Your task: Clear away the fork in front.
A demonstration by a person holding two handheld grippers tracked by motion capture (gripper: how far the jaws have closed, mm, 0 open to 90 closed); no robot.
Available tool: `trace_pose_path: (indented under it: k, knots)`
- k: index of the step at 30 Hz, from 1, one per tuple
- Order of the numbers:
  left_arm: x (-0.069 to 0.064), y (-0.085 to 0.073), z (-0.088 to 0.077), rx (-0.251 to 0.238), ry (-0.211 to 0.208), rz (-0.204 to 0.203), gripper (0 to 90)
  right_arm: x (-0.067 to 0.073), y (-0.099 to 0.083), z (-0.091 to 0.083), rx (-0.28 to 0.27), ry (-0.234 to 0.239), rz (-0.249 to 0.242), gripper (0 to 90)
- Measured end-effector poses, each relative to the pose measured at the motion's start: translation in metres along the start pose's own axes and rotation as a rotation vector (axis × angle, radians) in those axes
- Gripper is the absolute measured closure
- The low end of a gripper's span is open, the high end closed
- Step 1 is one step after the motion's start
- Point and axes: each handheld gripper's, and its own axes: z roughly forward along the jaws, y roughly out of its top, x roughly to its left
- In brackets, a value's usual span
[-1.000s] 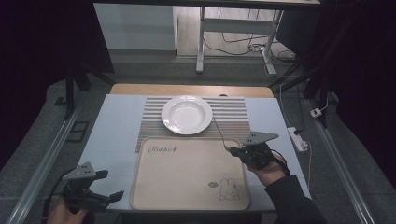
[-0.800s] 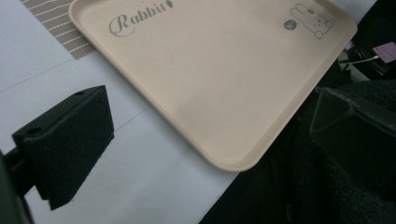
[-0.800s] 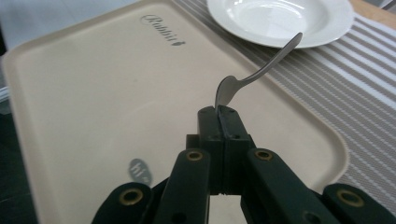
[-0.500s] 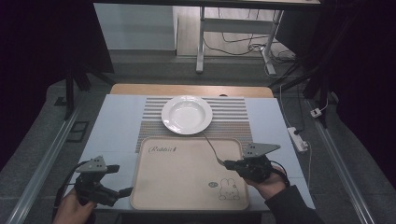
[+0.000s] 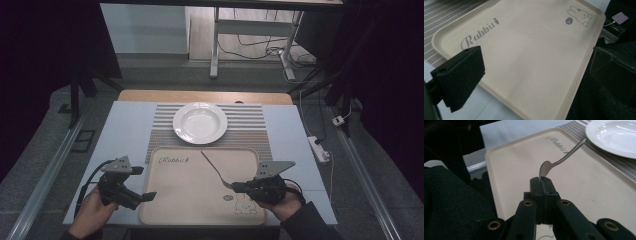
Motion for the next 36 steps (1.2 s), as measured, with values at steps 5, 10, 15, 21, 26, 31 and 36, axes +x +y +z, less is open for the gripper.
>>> trace_pose_path:
  k: [5, 10, 15, 21, 26, 31, 36]
  knots:
    - [-0.002, 0.011, 0.012, 0.035, 0.004, 0.053, 0.2, 0.005, 0.002, 0.006, -0.001, 0.062, -0.019, 90.0]
    - [0.0, 0.022, 0.023, 0.06, 0.001, 0.096, 0.2, 0.01, 0.003, 0.012, 0.009, 0.115, -0.036, 90.0]
    - [-0.001, 0.031, 0.036, 0.092, -0.014, 0.139, 0.3, 0.015, 0.005, 0.017, 0.013, 0.161, -0.052, 90.0]
    - [-0.003, 0.04, 0.048, 0.142, -0.027, 0.233, 1.6, 0.021, 0.008, 0.022, 0.022, 0.204, -0.085, 90.0]
    - [-0.003, 0.05, 0.06, 0.187, -0.076, 0.305, 2.4, 0.024, 0.01, 0.025, 0.023, 0.231, -0.1, 90.0]
    - [-0.006, 0.059, 0.07, 0.211, -0.109, 0.369, 4.3, 0.026, 0.012, 0.027, 0.025, 0.251, -0.112, 89.9]
    - [-0.01, 0.066, 0.078, 0.238, -0.138, 0.439, 13.3, 0.028, 0.013, 0.028, 0.026, 0.269, -0.123, 89.9]
